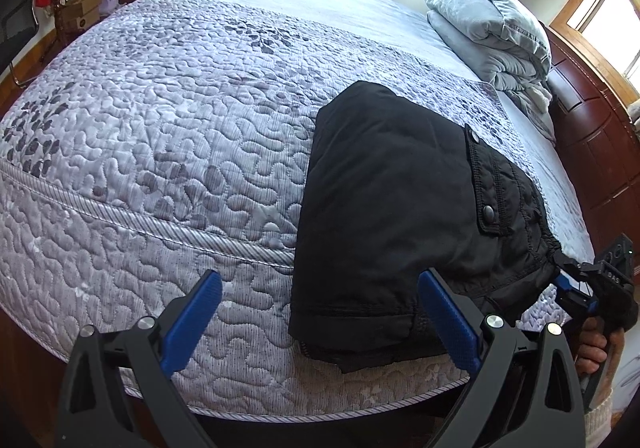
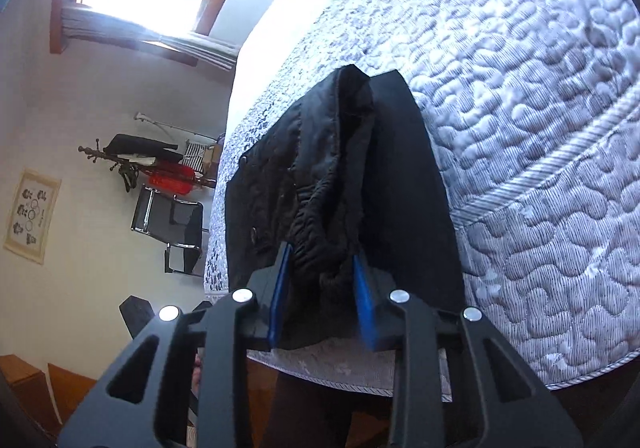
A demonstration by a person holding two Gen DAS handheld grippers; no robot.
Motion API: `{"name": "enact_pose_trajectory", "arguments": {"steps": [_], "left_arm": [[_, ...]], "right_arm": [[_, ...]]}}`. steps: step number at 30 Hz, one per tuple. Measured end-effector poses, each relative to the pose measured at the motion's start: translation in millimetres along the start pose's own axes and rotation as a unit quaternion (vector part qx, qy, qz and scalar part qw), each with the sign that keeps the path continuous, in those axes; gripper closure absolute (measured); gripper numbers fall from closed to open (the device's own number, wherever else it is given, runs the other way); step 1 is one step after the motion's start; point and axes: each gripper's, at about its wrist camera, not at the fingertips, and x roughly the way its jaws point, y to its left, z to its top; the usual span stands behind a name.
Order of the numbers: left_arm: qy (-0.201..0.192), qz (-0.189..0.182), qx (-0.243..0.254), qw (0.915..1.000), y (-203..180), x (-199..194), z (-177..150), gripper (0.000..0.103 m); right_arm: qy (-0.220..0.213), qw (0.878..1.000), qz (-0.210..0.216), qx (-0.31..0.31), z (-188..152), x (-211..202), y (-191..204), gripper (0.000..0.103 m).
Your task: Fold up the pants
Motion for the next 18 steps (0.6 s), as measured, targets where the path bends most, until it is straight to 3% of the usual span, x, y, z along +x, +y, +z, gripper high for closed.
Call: {"name": "enact_pose_trajectory", "arguments": {"steps": [7, 10, 18], "left_arm": [[0.003, 0.0, 0.001, 1.0, -0.8, 2.2, -0.9, 0.004], [0.003, 0.002, 0.001, 1.0, 0.6, 1.4, -1.3, 0.004], [-0.005, 0.008, -0.002, 1.0, 6.1, -4.8, -0.7, 0.004]], "right_arm": [[0.006, 0.999, 0.013, 0.041, -3.6, 5.9, -35.0, 0.073], [0.008, 0.999, 0.005, 0.031, -3.9, 2.4, -35.3, 0.067], [-0.002, 1.0, -0.028, -0.009, -2.7, -18.1, -20.1, 0.065]]}}
